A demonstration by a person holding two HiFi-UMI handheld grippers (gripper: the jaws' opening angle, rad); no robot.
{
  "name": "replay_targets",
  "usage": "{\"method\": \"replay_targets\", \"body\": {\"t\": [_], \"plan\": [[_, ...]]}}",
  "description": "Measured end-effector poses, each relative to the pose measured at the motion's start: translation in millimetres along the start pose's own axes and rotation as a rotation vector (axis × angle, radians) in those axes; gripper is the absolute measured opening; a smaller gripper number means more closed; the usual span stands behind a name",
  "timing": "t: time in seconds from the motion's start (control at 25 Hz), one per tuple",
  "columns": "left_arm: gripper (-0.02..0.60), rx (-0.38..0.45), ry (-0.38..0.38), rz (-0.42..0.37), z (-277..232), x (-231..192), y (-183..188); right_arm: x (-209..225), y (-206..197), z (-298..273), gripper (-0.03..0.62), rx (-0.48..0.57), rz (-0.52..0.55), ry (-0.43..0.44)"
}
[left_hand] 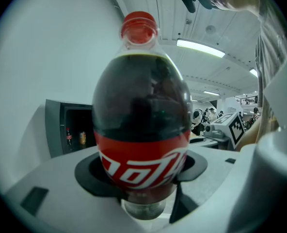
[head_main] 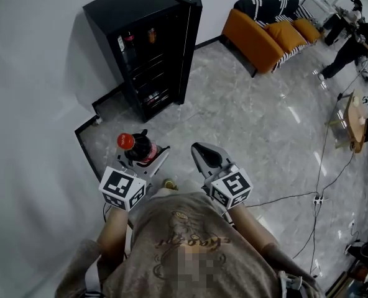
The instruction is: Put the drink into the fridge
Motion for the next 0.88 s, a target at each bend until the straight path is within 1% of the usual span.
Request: {"method": "replay_targets", "body": {"t": [0.36,0.6,0.88], "plan": [[0.313,-0.008,-0.013,0.016,-28,-26,3,21,10,-33,0.028,-0.006,-0.003,-0.002],[0.313,-0.007,-0.005,0.019,-60,-49,11,50,17,-61,0.027,-0.015,-0.002,0.012],[0.312,-0.003,-0.007,0.019,-104,-78,29,92,37,-100,0.028,-0.018,0.000,0.041]]}}
Point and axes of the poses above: the fingertips, and each gripper's own axes: z backward along the fingers, x to its right, y out of its top, the point moved 1 cm from there along z, backward along the fingers
